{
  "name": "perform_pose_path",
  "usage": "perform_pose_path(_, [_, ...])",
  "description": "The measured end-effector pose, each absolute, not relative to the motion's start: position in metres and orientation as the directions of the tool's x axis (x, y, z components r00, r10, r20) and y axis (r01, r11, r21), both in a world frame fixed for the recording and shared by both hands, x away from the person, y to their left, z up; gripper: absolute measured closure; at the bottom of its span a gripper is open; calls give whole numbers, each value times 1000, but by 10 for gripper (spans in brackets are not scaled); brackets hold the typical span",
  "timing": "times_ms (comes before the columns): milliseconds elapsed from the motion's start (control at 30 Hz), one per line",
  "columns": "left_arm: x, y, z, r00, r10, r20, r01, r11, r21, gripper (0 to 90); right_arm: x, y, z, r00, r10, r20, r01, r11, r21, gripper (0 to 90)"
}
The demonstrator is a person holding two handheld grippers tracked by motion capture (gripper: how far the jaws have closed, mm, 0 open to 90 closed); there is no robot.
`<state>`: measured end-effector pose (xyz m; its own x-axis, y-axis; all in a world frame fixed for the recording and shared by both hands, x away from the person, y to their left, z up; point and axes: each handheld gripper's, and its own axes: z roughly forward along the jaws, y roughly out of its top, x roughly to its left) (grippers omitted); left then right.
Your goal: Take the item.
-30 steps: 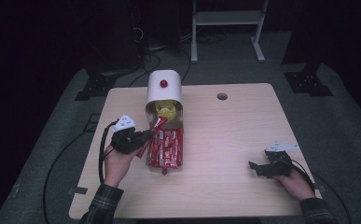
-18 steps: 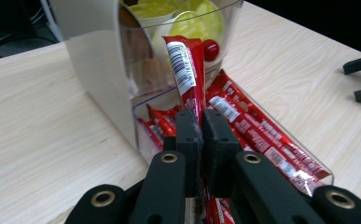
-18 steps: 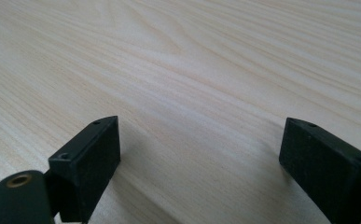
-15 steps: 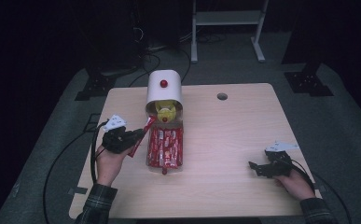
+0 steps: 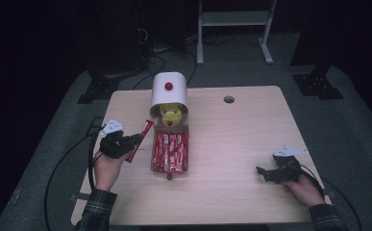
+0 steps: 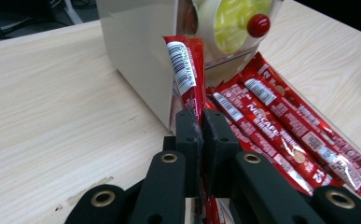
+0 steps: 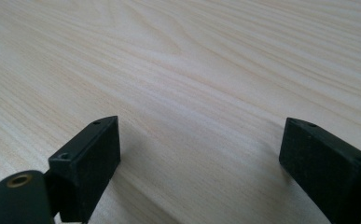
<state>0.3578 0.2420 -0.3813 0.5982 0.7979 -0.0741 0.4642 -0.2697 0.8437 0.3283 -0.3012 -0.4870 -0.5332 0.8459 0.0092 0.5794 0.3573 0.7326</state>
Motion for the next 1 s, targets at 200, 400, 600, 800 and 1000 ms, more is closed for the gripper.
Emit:
perform_pose_path(200, [361, 246, -387, 583, 809, -77, 484, -269, 833, 859, 328, -301, -487, -533, 846, 10, 580, 357, 732, 113])
perform_pose_path(400, [366, 248, -396, 568, 819, -85, 511, -269, 817, 859, 328, -301, -487, -533, 846, 10, 580, 357, 733, 113])
perform_pose_path(600, [371, 251, -406, 560, 823, -94, 535, -273, 799, 858, 328, -301, -487, -533, 846, 10, 580, 357, 733, 113])
perform_pose_path(800, [375, 249, -413, 558, 824, -94, 555, -287, 781, 858, 328, -301, -487, -533, 846, 9, 580, 357, 733, 113])
perform_pose_path(1000, [377, 248, -417, 559, 825, -88, 563, -299, 770, 857, 328, -301, -487, -533, 846, 10, 580, 357, 733, 113])
